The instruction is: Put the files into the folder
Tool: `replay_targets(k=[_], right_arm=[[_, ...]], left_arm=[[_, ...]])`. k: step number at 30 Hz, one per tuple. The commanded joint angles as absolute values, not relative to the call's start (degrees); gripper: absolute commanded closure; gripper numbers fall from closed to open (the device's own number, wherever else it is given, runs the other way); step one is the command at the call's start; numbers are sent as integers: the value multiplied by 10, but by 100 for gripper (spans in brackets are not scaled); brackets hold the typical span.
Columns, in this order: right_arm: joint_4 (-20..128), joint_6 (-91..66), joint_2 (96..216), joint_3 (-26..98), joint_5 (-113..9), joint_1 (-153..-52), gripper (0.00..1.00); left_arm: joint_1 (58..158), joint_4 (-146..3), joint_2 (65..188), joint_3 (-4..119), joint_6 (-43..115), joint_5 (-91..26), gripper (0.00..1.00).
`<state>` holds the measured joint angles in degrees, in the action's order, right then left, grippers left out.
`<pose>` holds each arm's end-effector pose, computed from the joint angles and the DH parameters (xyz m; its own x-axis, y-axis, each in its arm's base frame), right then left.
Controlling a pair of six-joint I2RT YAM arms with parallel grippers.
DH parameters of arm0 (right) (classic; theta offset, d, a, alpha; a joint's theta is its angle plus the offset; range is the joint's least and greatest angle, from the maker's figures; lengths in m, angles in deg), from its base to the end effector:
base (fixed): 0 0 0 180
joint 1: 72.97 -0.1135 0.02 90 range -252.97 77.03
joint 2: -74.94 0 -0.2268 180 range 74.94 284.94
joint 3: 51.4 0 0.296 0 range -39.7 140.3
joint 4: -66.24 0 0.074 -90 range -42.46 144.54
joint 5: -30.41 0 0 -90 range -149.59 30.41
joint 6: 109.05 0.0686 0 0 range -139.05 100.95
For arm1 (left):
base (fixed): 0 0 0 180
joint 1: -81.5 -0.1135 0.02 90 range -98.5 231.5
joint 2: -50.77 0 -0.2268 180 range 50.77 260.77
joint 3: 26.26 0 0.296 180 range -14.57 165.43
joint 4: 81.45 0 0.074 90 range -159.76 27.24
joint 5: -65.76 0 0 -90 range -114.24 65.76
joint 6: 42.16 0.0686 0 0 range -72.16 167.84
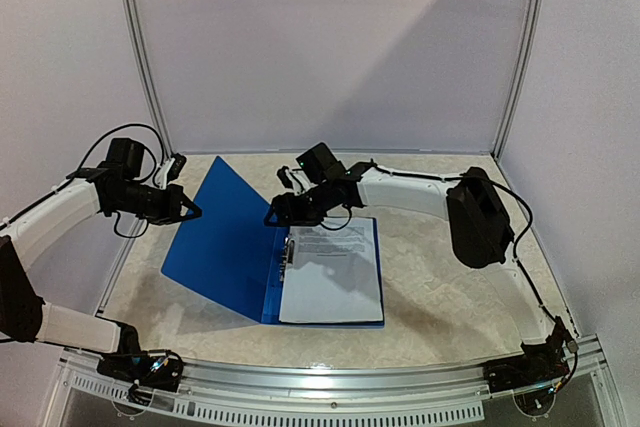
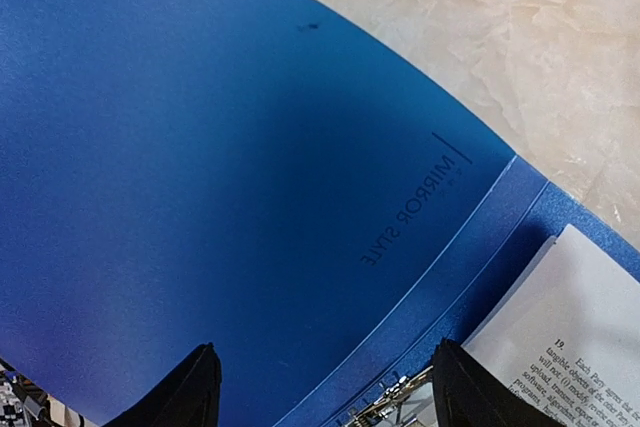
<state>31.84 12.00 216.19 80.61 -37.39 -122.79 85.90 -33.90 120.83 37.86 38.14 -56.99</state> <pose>0.3599 0.4664 0.1130 -0.8373 -0.2514 -0.4855 -0.5275 0.6048 0.5967 0.3116 -0.0612 0.1902 -0.8549 -0.0763 -0.5132 0.2449 0.8126 -0.5288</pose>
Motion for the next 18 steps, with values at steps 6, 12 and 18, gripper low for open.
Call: replay_targets(k=[6, 12, 18], right_arm=[[287, 105, 2198, 826, -330, -1227, 28], [276, 102, 2193, 827, -332, -1227, 30], [274, 102, 2195, 834, -338, -1227, 28]], left_arm=[[850, -346, 1208, 371, 384, -575, 100], [850, -346, 1207, 371, 384, -575, 100], [850, -346, 1208, 371, 383, -576, 100]])
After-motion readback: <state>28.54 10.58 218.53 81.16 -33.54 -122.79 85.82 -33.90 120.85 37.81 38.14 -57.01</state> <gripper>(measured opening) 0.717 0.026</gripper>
